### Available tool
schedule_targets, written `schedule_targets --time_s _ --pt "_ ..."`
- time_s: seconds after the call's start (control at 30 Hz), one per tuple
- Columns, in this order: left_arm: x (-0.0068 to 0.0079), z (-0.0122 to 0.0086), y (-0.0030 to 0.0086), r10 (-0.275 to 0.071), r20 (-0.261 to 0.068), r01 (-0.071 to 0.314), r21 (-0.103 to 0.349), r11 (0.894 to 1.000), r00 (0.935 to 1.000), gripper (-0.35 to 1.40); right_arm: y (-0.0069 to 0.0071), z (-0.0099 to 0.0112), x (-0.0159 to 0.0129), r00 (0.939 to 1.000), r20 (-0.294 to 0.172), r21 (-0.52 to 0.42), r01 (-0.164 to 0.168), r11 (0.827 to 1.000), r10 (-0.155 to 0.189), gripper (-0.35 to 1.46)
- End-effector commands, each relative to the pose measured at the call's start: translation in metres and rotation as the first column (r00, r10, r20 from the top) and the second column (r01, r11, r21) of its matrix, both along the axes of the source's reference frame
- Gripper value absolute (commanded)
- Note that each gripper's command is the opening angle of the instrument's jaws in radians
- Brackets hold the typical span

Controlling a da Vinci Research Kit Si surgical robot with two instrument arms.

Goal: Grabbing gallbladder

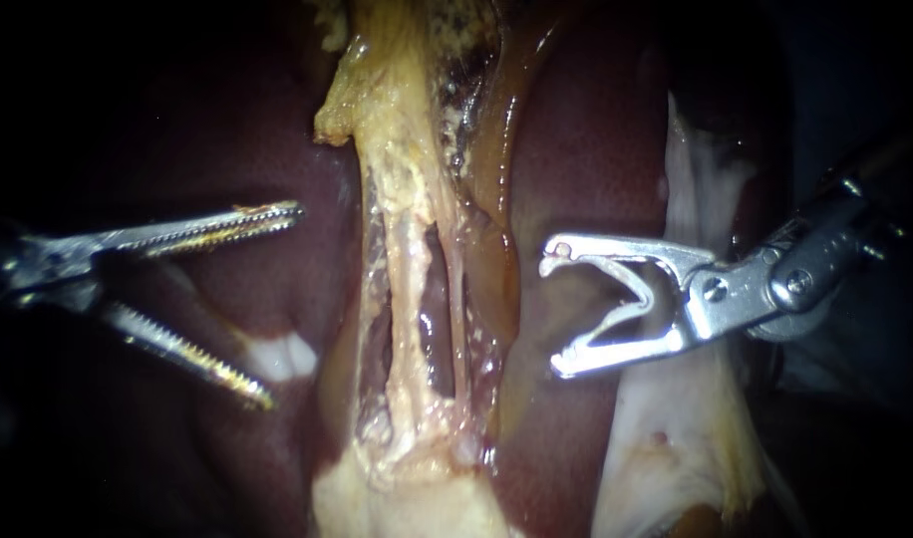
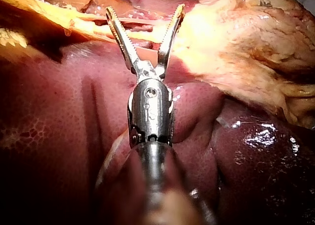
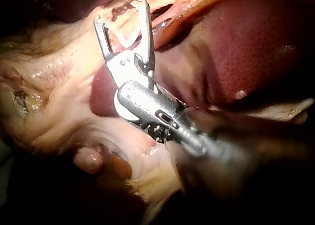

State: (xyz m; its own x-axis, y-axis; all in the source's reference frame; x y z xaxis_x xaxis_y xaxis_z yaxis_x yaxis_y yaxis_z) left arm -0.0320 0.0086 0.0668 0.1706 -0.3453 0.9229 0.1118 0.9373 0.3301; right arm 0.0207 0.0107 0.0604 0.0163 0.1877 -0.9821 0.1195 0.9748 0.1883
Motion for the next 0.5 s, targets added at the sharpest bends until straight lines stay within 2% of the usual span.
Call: schedule_targets --time_s 0.03,0.13,0.17,0.23,0.3,0.33,0.37,0.4,0.5 --pt "0.0000 0.0000 0.0001 0.001 0.001 -0.001 0.001 1.000 1.0000 1.01 0.0000 0.0000 0.0000 1.0000 0.000 0.000 0.000 1.000 0.000 0.60" --pt "0.0001 -0.0004 0.0007 -0.006 -0.001 0.006 0.010 1.000 1.0000 1.01 0.0000 0.0000 0.0000 1.0000 0.000 0.000 0.001 1.000 -0.001 0.60" --pt "0.0002 -0.0007 0.0013 -0.034 -0.010 0.034 0.051 0.998 0.9994 0.99 0.0000 0.0000 0.0000 1.0000 0.000 -0.001 0.001 1.000 -0.001 0.60" --pt "0.0004 -0.0013 0.0024 -0.084 -0.033 0.087 0.097 0.991 0.9959 0.99 -0.0001 0.0001 0.0000 1.0000 0.000 -0.001 0.001 1.000 -0.001 0.60" --pt "0.0006 -0.0020 0.0040 -0.148 -0.038 0.153 0.158 0.976 0.9882 0.98 -0.0001 0.0001 0.0000 1.0000 0.000 -0.001 0.001 1.000 -0.001 0.60" --pt "0.0006 -0.0024 0.0048 -0.178 -0.045 0.183 0.188 0.965 0.9831 0.96 -0.0001 0.0001 0.0000 1.0000 0.000 -0.001 0.001 1.000 -0.001 0.60" --pt "0.0007 -0.0027 0.0058 -0.220 -0.060 0.227 0.222 0.948 0.9738 0.94 -0.0001 0.0001 0.0000 1.0000 0.000 -0.001 0.001 1.000 -0.001 0.60" --pt "0.0008 -0.0029 0.0063 -0.236 -0.068 0.246 0.240 0.939 0.9693 0.93 -0.0001 0.0001 0.0000 1.0000 -0.001 -0.001 0.001 1.000 -0.001 0.60" --pt "0.0009 -0.0034 0.0088 -0.319 -0.113 0.339 0.334 0.880 0.9409 0.89 -0.0002 0.0001 0.0000 1.0000 -0.001 -0.001 0.001 1.000 -0.001 0.60"
